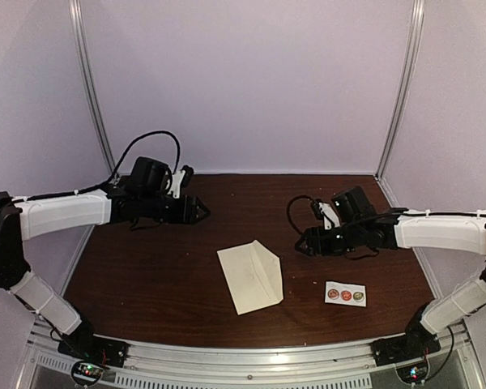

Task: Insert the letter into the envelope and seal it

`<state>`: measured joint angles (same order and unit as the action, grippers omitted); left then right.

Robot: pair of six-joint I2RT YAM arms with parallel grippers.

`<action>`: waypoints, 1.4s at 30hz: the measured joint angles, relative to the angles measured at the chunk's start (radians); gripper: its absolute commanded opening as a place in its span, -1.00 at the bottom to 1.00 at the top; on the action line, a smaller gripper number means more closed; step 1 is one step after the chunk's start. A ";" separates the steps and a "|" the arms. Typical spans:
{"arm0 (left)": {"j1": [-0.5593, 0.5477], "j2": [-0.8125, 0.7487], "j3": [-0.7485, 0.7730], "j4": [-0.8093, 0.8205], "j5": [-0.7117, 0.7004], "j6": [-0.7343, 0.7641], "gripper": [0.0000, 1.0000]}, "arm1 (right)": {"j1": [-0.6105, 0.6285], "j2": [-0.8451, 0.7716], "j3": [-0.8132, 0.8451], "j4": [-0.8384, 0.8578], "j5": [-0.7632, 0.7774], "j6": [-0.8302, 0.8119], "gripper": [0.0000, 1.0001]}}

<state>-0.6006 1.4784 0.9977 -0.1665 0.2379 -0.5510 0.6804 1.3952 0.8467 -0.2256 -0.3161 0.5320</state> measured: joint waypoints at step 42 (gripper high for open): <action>-0.204 0.499 0.127 0.016 0.277 0.200 -0.47 | 0.105 0.434 0.100 0.303 -0.215 0.084 -0.72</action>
<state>-0.8043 1.9770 1.1244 -0.1501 0.5148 -0.3515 0.7856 1.8294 0.9463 0.0776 -0.5308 0.6155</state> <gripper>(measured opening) 0.270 0.150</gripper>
